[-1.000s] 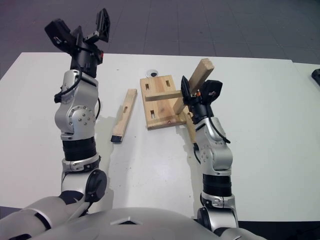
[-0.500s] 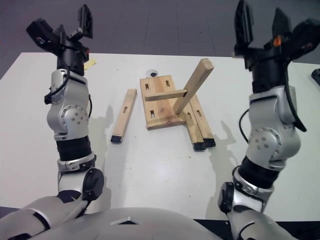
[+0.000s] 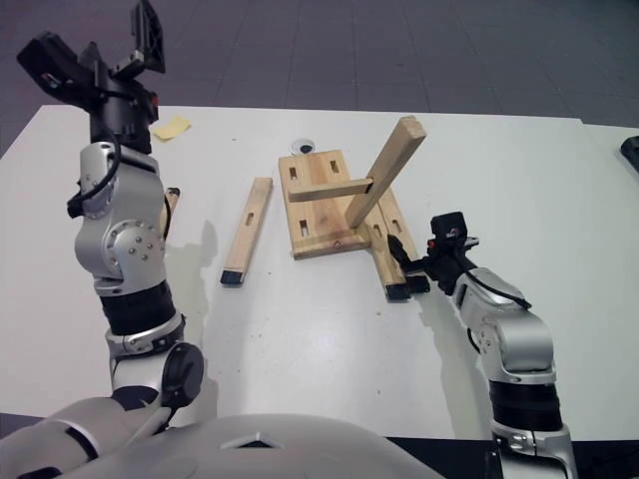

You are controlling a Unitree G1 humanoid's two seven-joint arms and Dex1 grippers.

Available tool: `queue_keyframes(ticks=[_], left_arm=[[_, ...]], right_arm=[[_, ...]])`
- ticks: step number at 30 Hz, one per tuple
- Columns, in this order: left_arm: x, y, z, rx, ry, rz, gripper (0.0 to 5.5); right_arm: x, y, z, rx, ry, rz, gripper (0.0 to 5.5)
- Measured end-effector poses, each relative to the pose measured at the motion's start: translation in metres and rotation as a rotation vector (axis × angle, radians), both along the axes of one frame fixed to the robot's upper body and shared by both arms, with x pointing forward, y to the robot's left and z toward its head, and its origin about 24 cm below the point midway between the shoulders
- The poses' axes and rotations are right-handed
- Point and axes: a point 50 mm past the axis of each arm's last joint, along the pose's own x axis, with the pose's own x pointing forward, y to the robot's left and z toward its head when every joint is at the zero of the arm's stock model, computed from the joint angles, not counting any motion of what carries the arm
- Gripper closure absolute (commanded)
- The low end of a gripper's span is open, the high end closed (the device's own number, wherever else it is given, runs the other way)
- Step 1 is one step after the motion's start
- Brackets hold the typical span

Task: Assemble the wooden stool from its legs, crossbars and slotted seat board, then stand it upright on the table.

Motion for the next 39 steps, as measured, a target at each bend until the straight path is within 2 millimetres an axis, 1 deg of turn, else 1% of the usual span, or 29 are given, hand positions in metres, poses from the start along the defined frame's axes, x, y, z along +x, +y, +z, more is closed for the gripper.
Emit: queue_keyframes(ticks=[1, 10, 13, 19, 24, 27, 31, 32, 36, 39], left_arm=[[0.0, -0.001, -0.001, 0.005, 0.007, -0.005, 0.1], [0.001, 0.001, -0.004, 0.011, 0.027, 0.002, 0.1], [0.001, 0.001, -0.004, 0.011, 0.028, 0.005, 0.1], [0.0, 0.002, -0.01, 0.005, 0.055, 0.028, 0.1], [0.0, 0.003, -0.015, 0.027, 0.107, 0.059, 0.1], [0.001, 0.003, -0.017, 0.037, 0.124, 0.068, 0.1], [0.002, 0.002, -0.02, 0.064, 0.154, 0.073, 0.1], [0.003, 0.001, -0.02, 0.072, 0.157, 0.072, 0.1], [0.005, 0.0, -0.025, 0.092, 0.186, 0.061, 0.1], [0.007, 0.0, -0.028, 0.098, 0.206, 0.058, 0.1]], right_arm=[[0.0, -0.002, -0.003, -0.017, 0.018, -0.01, 0.1], [0.002, -0.013, -0.01, -0.085, 0.068, -0.056, 0.1], [0.003, -0.014, -0.01, -0.111, 0.084, -0.035, 0.55], [0.007, -0.007, -0.005, -0.142, 0.141, 0.076, 1.44], [0.01, -0.005, 0.0, -0.085, 0.245, 0.115, 2.29], [0.014, -0.006, 0.003, -0.043, 0.293, 0.109, 2.73], [0.017, -0.009, 0.006, -0.047, 0.326, 0.119, 3.35], [0.017, -0.009, 0.007, -0.047, 0.328, 0.121, 3.43], [0.017, -0.01, 0.007, -0.033, 0.33, 0.122, 3.44], [0.018, -0.011, 0.007, 0.016, 0.317, 0.103, 3.44]])
